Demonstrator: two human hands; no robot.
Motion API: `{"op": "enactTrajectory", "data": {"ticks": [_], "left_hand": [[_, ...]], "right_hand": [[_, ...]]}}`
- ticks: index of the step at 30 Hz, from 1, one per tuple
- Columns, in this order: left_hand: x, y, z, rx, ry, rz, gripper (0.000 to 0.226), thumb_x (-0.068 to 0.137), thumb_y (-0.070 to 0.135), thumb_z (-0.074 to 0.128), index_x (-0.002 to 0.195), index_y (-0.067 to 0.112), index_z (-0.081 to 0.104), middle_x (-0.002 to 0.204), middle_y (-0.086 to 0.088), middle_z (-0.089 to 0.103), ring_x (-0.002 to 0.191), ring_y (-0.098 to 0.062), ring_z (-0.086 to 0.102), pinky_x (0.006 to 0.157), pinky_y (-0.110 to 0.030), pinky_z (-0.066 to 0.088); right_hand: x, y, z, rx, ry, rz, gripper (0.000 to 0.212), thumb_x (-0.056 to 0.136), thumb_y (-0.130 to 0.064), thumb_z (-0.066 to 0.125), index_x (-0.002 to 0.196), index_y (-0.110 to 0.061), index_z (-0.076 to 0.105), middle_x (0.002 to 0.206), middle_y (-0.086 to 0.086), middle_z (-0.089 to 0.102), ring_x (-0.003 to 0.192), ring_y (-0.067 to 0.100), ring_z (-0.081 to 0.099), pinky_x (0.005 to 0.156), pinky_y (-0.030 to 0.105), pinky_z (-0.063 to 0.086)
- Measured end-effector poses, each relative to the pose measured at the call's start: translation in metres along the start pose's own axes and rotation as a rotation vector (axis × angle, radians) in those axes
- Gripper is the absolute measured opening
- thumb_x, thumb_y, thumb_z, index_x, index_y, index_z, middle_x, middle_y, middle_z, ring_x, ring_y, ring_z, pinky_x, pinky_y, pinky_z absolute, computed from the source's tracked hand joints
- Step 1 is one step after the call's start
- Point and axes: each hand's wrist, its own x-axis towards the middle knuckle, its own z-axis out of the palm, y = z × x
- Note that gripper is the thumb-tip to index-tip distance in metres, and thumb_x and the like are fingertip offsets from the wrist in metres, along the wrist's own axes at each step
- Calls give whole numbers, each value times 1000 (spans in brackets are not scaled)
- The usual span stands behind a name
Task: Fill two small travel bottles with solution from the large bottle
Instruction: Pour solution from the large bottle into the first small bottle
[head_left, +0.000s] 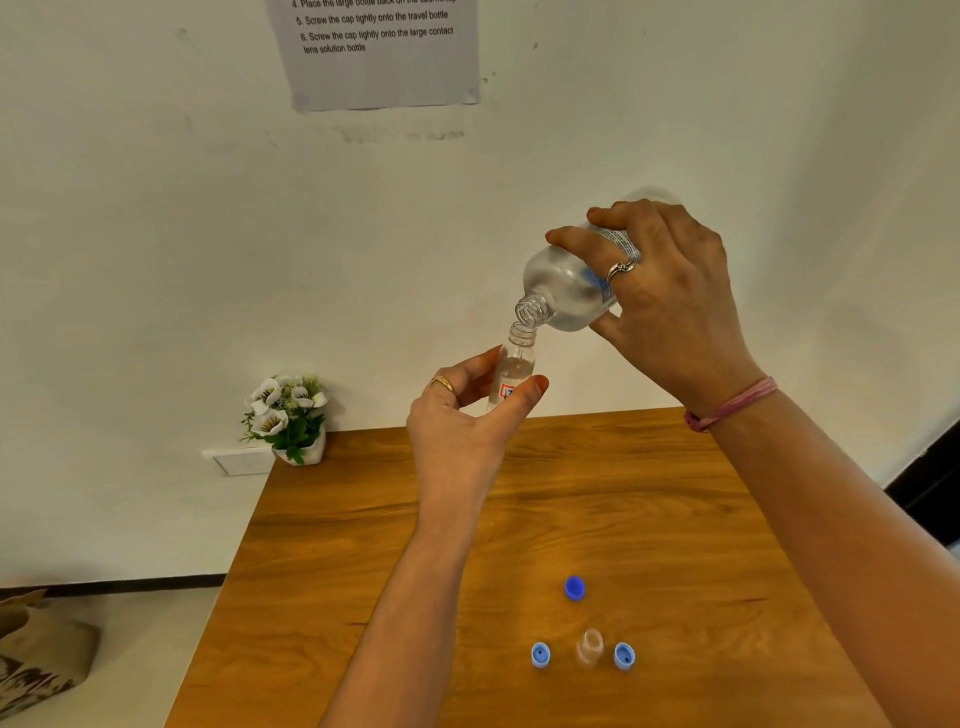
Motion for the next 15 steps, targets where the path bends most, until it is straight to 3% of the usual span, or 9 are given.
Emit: {"op": "enactTrajectory", "data": {"ticks": [15], "left_hand": [[1, -1, -1, -18, 5, -5, 35, 66, 25, 85, 95, 31, 68, 91, 13, 71, 86, 1, 65, 69, -13, 50]], "right_hand": [[0, -1, 1, -18, 13, 6, 58, 77, -31, 74, 128, -25, 49, 125, 15, 57, 116, 37, 52, 91, 55, 42]]}}
